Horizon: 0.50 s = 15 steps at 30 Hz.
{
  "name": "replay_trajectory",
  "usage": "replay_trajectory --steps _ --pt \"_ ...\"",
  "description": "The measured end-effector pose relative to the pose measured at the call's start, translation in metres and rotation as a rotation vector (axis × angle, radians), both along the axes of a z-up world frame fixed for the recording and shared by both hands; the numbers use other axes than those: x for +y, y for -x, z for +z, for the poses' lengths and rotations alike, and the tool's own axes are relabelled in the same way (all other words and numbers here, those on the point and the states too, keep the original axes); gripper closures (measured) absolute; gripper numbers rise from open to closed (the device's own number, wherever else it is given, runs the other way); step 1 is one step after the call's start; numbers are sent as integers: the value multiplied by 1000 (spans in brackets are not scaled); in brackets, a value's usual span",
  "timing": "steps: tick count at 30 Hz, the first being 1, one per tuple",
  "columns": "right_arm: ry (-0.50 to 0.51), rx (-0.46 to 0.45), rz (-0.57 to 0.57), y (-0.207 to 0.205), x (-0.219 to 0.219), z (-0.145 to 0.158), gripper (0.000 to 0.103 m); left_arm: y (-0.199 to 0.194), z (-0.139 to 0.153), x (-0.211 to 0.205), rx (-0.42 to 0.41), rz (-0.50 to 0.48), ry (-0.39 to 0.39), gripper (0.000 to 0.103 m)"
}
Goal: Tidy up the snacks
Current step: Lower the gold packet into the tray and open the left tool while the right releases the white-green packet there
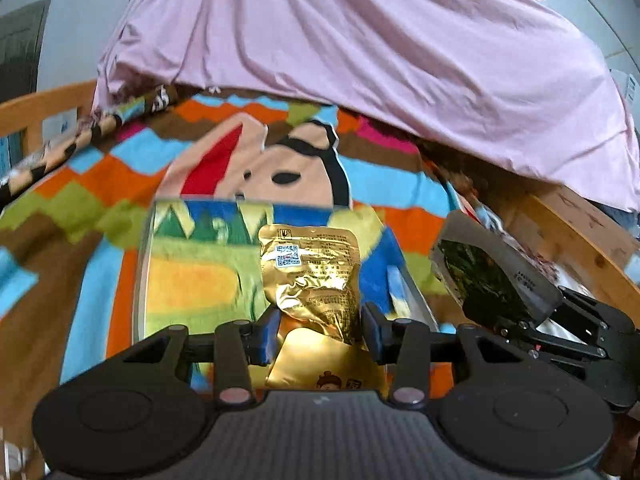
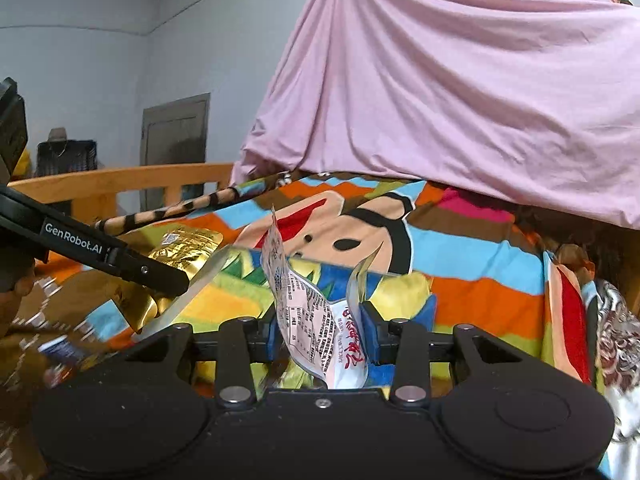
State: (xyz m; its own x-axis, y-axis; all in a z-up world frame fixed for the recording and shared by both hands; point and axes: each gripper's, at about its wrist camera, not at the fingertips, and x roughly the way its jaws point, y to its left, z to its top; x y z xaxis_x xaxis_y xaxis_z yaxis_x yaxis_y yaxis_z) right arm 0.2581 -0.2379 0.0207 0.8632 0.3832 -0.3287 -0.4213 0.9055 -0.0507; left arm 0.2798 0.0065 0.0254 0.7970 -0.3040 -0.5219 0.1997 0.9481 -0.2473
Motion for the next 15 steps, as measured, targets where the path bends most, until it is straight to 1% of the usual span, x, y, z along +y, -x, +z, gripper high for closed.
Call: replay_trajectory --steps 3,5,8,11,15 --pt "-12 -2 -27 -30 7 -8 62 -30 -9 2 -19 17 5 57" --pt "-17 0 -47 -50 13 -18 62 -49 -21 2 -20 35 12 57" --pt "-20 19 -73 -76 22 -35 62 -76 -39 3 6 60 25 57" --pt "-17 46 -95 -96 28 -51 62 -94 -57 2 36 75 34 57" --pt "11 80 -95 -112 35 -71 62 -106 -75 -2 63 76 20 57"
